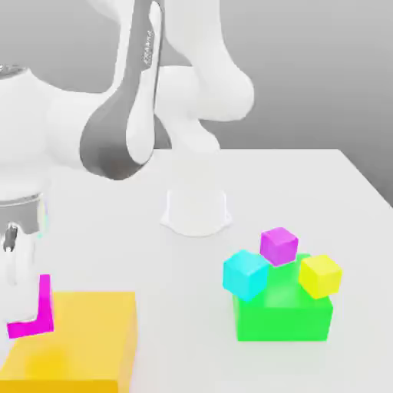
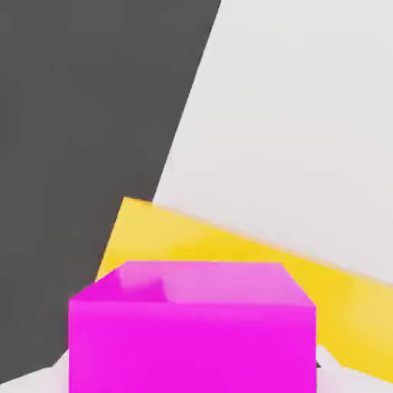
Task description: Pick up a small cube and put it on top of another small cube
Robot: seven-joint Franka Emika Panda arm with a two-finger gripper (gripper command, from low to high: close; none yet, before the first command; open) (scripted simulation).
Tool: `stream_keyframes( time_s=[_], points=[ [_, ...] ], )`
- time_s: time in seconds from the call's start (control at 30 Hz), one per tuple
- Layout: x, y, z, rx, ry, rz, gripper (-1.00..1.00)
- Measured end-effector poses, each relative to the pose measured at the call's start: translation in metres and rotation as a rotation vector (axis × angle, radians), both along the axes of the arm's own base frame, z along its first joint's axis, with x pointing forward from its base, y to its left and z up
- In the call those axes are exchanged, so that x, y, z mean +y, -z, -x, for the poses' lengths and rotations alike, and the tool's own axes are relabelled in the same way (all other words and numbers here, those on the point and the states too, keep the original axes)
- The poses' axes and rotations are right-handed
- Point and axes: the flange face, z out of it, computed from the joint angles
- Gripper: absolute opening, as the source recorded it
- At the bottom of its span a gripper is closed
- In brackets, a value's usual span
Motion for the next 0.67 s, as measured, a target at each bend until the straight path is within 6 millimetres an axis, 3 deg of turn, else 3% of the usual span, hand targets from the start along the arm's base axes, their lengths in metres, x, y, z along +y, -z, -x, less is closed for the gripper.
stream_keyframes(
  time_s=[0.07, 0.13, 0.23, 0.27, 0.33, 0.37, 0.4, 0.53, 0.57, 0.67],
  points=[
    [0.076, -0.015, 0.001, -0.002, -0.156, -0.005, -1.0],
    [0.151, -0.031, 0.015, 0.001, -0.315, -0.003, -1.0],
    [0.231, -0.049, 0.054, 0.011, -0.505, 0.015, -1.0],
    [0.231, -0.049, 0.053, 0.011, -0.505, 0.014, -1.0],
    [0.284, -0.048, 0.093, 0.037, -0.639, 0.033, -1.0],
    [0.308, -0.037, 0.118, 0.066, -0.696, 0.039, -1.0],
    [0.321, -0.025, 0.131, 0.083, -0.727, 0.045, -1.0],
    [0.331, 0.022, 0.144, 0.098, -0.756, 0.053, -1.0],
    [0.332, 0.03, 0.145, 0.098, -0.758, 0.05, 1.0],
    [0.332, 0.03, 0.145, 0.098, -0.758, 0.05, 1.0]
  ],
)
